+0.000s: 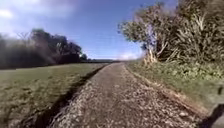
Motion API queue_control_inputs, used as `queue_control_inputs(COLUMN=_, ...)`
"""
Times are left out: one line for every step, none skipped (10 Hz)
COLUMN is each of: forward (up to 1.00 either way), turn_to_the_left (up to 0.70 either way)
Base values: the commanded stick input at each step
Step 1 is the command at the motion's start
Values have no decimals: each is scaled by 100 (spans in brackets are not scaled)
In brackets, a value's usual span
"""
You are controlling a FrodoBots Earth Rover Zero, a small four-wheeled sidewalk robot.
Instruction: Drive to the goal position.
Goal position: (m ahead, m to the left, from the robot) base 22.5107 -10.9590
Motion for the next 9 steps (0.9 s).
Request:
queue_control_inputs(forward=85, turn_to_the_left=-18)
queue_control_inputs(forward=85, turn_to_the_left=-5)
queue_control_inputs(forward=85, turn_to_the_left=0)
queue_control_inputs(forward=85, turn_to_the_left=0)
queue_control_inputs(forward=85, turn_to_the_left=0)
queue_control_inputs(forward=85, turn_to_the_left=0)
queue_control_inputs(forward=85, turn_to_the_left=0)
queue_control_inputs(forward=85, turn_to_the_left=0)
queue_control_inputs(forward=85, turn_to_the_left=-32)
